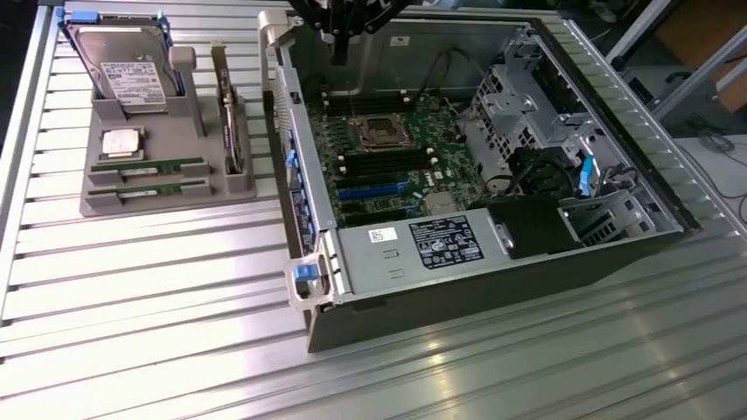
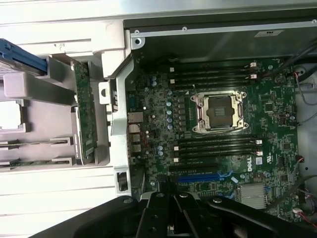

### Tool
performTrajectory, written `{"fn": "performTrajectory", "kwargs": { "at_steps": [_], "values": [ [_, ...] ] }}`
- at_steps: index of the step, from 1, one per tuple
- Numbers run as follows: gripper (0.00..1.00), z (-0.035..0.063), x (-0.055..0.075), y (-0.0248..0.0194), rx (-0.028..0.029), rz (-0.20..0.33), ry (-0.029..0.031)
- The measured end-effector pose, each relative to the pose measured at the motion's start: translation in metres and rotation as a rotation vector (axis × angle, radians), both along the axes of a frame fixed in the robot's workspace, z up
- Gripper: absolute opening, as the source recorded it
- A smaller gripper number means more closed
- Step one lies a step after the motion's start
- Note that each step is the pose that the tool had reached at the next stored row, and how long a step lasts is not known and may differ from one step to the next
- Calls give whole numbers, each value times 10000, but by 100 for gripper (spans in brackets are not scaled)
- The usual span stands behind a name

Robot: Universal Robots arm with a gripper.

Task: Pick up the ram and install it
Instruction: 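Reach for the ram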

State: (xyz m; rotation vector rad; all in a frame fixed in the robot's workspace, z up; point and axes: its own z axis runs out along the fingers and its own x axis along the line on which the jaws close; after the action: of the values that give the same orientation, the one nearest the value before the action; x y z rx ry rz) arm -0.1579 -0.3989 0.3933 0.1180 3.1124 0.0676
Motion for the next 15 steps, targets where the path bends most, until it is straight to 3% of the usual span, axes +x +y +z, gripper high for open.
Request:
{"fn": "performTrajectory", "kwargs": {
  "at_steps": [15],
  "values": [
    [11, 0, -99, 0, 0, 0, 0]
  ]
}}
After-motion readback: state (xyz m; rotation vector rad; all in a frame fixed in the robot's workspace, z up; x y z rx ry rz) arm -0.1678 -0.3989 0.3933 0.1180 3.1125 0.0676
